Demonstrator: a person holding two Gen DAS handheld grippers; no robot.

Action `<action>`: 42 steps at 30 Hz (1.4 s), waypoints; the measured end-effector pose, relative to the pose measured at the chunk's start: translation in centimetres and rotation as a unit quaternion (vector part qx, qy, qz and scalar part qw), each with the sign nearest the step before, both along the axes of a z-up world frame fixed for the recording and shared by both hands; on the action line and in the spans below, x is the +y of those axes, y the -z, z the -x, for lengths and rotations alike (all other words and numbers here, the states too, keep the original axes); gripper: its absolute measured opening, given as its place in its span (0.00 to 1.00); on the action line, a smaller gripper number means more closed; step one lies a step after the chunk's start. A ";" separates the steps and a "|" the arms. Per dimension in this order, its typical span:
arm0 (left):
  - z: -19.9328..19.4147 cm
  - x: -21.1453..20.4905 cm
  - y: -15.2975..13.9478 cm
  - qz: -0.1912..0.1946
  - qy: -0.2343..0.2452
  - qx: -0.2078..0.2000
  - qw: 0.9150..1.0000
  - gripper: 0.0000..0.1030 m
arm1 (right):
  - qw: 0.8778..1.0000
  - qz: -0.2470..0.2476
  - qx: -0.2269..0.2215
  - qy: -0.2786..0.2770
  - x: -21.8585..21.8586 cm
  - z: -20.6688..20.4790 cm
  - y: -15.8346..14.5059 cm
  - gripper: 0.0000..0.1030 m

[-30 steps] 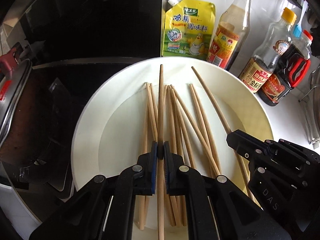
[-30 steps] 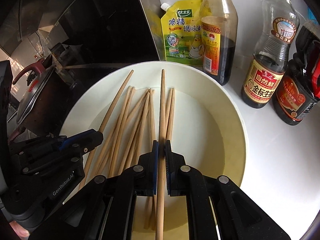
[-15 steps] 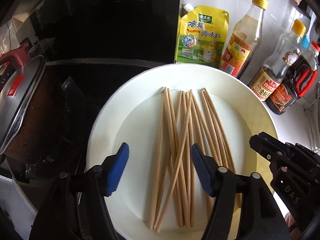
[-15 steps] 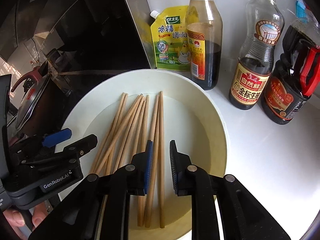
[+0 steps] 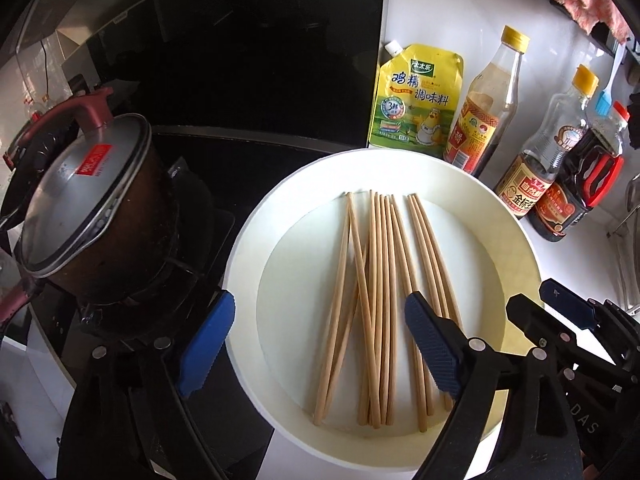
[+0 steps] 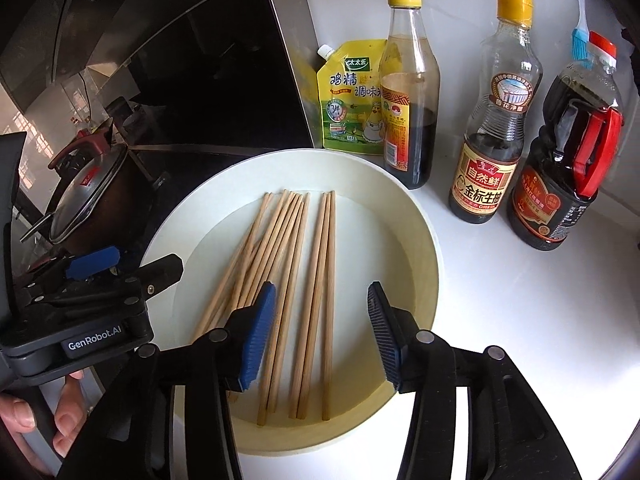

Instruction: Organize utensils

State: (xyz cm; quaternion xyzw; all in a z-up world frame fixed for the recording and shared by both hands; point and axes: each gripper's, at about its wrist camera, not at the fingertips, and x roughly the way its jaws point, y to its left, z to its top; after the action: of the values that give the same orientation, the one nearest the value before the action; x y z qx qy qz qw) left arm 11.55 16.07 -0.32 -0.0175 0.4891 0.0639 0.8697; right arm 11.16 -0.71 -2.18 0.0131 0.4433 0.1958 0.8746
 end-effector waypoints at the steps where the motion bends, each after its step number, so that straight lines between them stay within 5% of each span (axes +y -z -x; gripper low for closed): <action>1: 0.2 -0.1 -0.2 -0.001 0.000 -0.002 1.000 0.84 | 1.000 0.000 -0.001 0.001 -0.1 0.2 -0.1 0.47; 42: 6.3 -2.1 -3.2 -0.025 -0.030 -0.022 0.999 0.94 | 1.000 -0.011 -0.014 -0.002 -2.1 5.5 -2.4 0.56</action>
State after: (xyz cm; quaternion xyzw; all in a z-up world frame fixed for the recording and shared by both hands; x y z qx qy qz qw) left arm 5.29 13.96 2.85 -0.0119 0.4673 0.1011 0.8782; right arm 5.70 -2.86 0.19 0.0186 0.4289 0.2028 0.8801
